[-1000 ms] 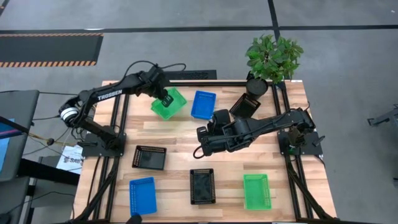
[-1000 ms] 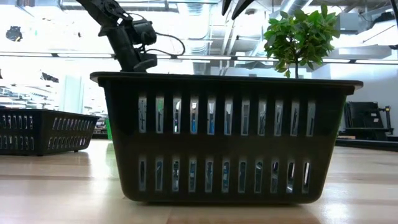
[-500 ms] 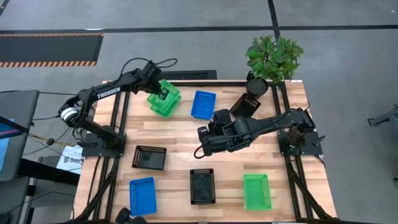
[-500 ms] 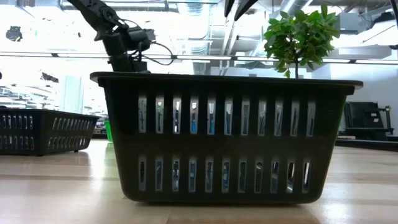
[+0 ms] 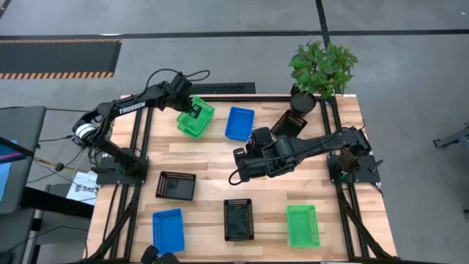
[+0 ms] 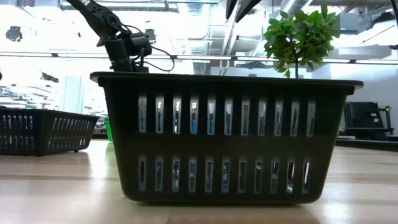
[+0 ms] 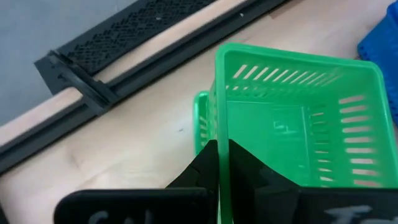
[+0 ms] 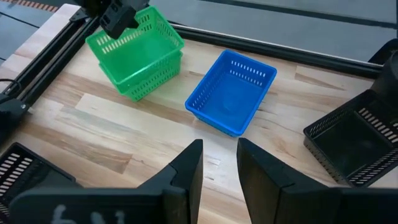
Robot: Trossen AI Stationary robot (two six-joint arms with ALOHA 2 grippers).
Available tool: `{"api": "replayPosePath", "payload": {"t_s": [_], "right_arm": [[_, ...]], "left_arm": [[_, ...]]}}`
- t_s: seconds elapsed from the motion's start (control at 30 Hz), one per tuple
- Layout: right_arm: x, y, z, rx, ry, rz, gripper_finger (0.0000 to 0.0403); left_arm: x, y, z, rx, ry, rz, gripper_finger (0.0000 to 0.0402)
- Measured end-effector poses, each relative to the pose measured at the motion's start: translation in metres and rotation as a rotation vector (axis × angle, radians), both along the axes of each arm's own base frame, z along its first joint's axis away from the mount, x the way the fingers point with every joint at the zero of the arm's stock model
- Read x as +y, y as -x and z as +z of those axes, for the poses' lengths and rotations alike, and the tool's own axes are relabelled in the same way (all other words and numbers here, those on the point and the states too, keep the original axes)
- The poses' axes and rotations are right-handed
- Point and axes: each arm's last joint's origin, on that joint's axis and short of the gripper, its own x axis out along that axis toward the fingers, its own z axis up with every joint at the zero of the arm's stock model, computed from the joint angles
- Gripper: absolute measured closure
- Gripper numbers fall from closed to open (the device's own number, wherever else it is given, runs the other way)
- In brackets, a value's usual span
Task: Stack baskets by color
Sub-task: Stack the middle green bin on the top green bin
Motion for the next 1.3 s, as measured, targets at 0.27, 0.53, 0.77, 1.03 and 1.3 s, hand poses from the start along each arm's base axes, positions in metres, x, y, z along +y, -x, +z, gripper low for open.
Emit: {"api": "replayPosePath", "payload": {"t_s": [0.27, 0.53, 0.77, 1.03, 1.3], "right_arm": [[-0.0001, 0.0003, -0.0001, 0.004, 0.001, 0.0, 0.0285], [-0.0026, -0.0002, 0.0, 0.004, 0.003, -0.007, 0.0285], [-0.0049, -0.0006, 0.0, 0.005, 0.005, -0.013, 0.0285], [-0.0048, -0.0006, 0.0, 0.004, 0.005, -0.013, 0.0285], [-0.0048, -0.0006, 0.0, 0.004, 0.005, -0.013, 0.0285]], "left_arm": [[-0.0006, -0.0047, -0.0015, -0.049, 0.026, 0.018, 0.0401], [-0.0003, -0.0046, -0.0013, -0.043, 0.017, 0.025, 0.0401], [-0.0001, -0.0048, -0.0012, -0.049, 0.017, 0.035, 0.0393], [-0.0001, -0.0051, -0.0011, -0.058, 0.023, 0.034, 0.0345], [0.0012, -0.0029, -0.0017, -0.03, -0.002, 0.023, 0.029]]}}
